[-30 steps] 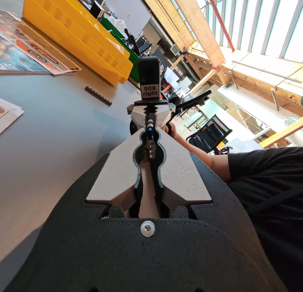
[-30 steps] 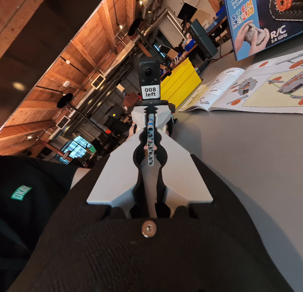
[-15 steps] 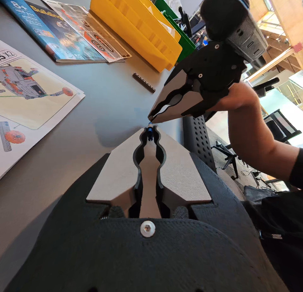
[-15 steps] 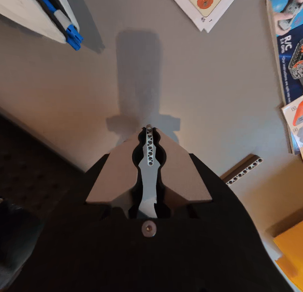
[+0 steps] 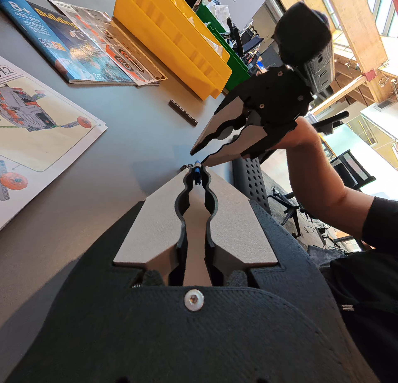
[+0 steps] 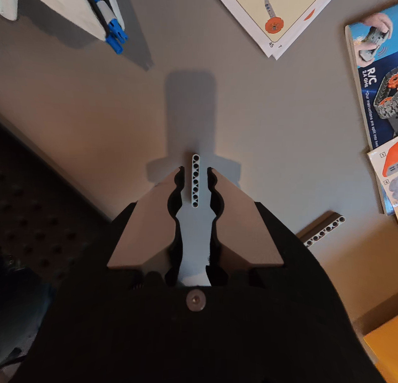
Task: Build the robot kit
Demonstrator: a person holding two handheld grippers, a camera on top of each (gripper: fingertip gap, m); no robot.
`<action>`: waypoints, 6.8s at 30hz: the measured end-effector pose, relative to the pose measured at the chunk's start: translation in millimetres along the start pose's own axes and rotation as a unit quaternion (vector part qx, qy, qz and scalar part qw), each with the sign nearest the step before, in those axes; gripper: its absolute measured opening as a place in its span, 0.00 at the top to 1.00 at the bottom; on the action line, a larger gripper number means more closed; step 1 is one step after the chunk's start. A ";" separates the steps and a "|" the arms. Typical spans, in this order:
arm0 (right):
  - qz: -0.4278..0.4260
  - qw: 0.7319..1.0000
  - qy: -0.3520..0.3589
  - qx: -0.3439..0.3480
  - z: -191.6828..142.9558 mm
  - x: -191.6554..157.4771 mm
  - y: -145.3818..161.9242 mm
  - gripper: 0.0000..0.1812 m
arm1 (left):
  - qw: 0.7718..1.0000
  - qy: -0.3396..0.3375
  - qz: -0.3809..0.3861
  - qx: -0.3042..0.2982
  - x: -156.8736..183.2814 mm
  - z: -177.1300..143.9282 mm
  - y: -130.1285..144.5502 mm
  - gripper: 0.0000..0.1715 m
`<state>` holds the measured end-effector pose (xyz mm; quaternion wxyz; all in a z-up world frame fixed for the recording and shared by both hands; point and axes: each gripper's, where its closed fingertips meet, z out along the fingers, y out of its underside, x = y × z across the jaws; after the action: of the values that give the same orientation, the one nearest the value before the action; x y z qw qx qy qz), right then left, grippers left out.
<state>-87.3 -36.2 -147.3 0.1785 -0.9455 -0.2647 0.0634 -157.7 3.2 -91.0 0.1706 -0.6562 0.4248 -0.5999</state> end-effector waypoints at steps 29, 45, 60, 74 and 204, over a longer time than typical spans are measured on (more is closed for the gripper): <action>0.000 0.999 -0.004 0.033 13.1 -0.9 -4.6 0.97 | 0.999 0.022 -0.014 -0.018 6.1 5.8 7.3 0.97; 0.287 0.633 -0.519 0.497 -99.8 -45.4 -58.2 0.98 | 0.952 0.273 -0.110 0.079 79.2 3.2 -25.0 0.97; 0.279 0.625 -0.535 0.495 -96.3 -51.3 -60.1 0.97 | 0.952 0.270 -0.134 0.056 73.9 15.2 -16.4 0.97; 0.220 0.713 -0.476 0.467 -81.8 -60.0 -59.8 0.98 | 0.959 0.247 -0.141 0.018 66.5 11.5 -5.7 0.97; 0.243 0.761 -0.439 0.410 -44.3 -41.7 -60.7 0.98 | 0.983 0.147 -0.107 0.022 25.7 16.3 5.0 0.97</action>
<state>-142.3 -23.1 -82.7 0.3920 -0.6834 -0.0238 0.6155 -146.4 -24.0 -81.8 0.0556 -0.5982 0.3590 -0.7143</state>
